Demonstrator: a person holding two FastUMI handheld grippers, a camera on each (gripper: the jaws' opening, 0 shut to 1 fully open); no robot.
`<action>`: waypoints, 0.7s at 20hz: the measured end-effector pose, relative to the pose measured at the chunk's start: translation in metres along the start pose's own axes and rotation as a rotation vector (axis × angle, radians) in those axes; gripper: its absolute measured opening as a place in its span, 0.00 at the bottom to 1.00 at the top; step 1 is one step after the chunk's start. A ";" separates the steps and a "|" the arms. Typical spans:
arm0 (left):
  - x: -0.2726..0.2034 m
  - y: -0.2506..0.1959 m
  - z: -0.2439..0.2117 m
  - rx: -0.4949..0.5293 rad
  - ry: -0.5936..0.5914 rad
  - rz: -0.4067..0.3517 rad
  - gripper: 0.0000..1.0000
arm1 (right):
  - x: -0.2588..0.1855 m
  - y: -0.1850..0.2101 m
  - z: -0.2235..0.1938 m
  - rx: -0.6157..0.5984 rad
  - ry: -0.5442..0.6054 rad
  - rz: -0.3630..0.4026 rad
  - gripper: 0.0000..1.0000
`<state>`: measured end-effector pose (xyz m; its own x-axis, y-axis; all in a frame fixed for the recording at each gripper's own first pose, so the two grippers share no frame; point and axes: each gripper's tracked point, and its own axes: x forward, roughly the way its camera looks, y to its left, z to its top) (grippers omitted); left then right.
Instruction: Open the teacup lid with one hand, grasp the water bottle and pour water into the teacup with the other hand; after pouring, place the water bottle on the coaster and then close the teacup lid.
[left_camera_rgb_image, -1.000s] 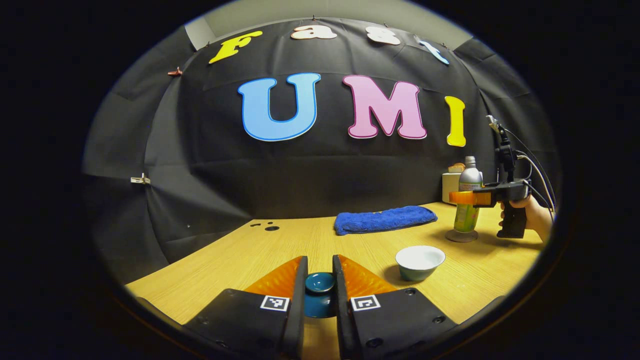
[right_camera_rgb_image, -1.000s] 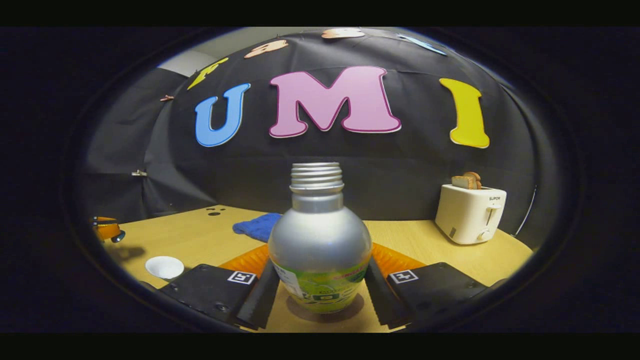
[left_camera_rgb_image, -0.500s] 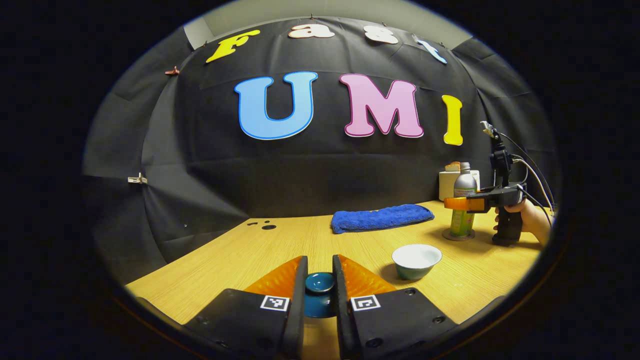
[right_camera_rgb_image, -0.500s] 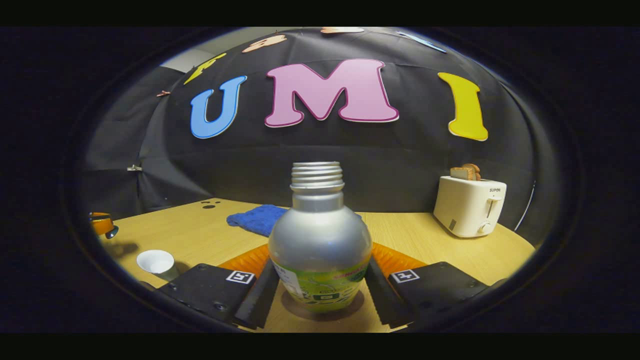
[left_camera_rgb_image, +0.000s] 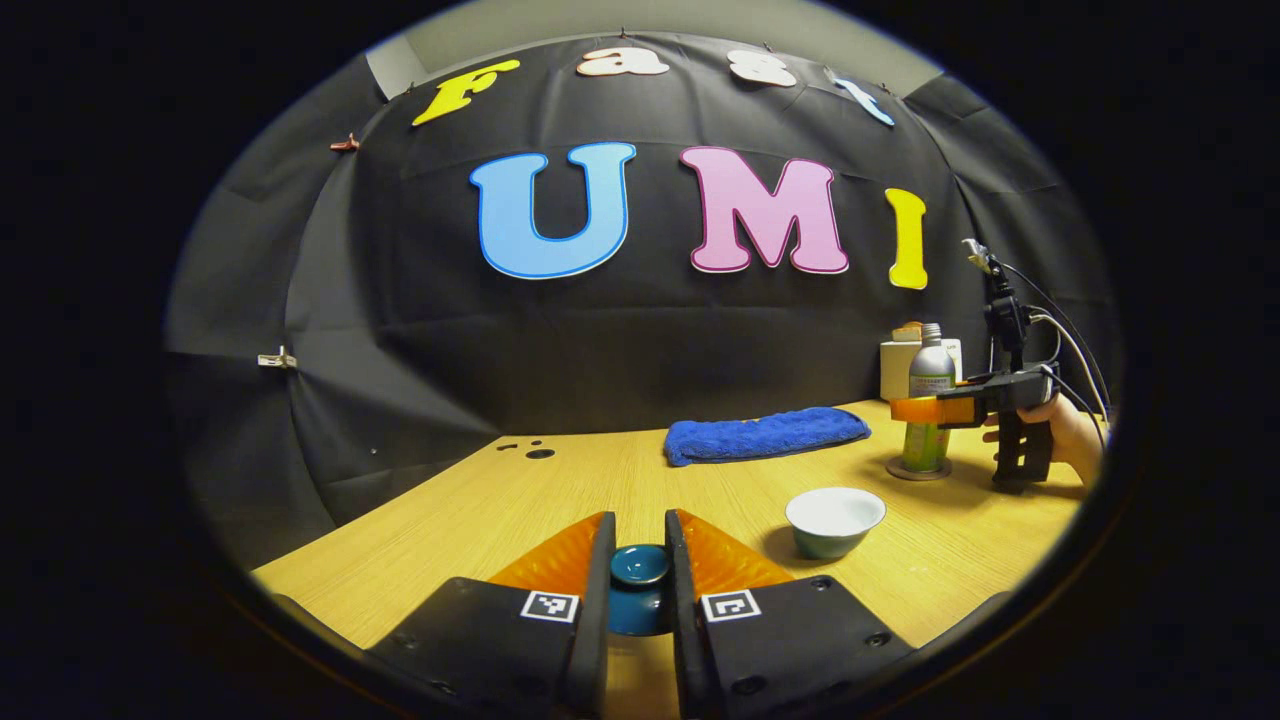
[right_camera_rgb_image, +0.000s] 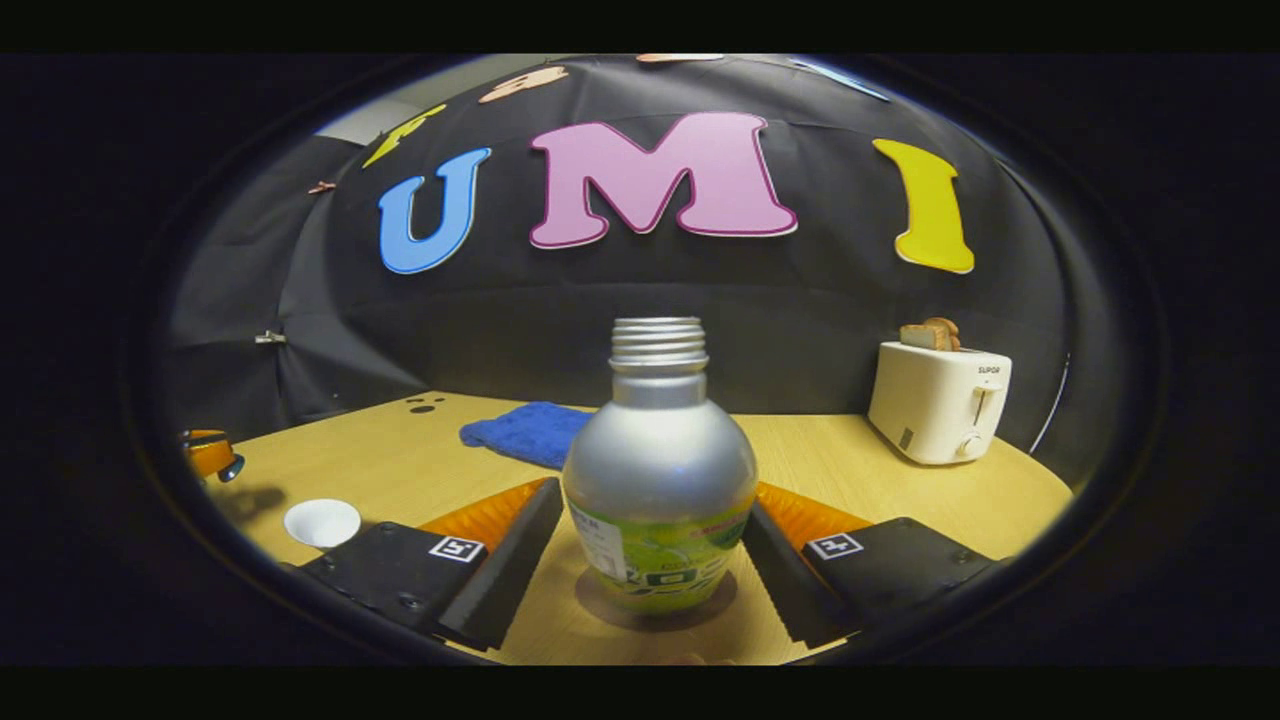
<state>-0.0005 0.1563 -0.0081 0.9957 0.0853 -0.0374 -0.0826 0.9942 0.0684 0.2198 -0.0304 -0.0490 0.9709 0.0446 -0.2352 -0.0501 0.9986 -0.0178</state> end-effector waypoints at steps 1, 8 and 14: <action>-0.001 0.000 0.000 0.002 0.003 0.002 0.30 | -0.003 -0.002 -0.004 -0.018 0.017 -0.008 1.00; -0.001 0.001 -0.001 0.002 0.007 0.006 0.30 | -0.036 -0.014 -0.007 0.005 0.029 -0.039 0.99; -0.001 0.001 -0.005 0.003 0.033 0.020 0.30 | -0.081 -0.001 -0.007 -0.002 0.016 0.005 0.99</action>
<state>-0.0016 0.1572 -0.0129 0.9919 0.1072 -0.0687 -0.1022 0.9921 0.0725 0.1391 -0.0357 -0.0371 0.9667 0.0491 -0.2510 -0.0555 0.9983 -0.0184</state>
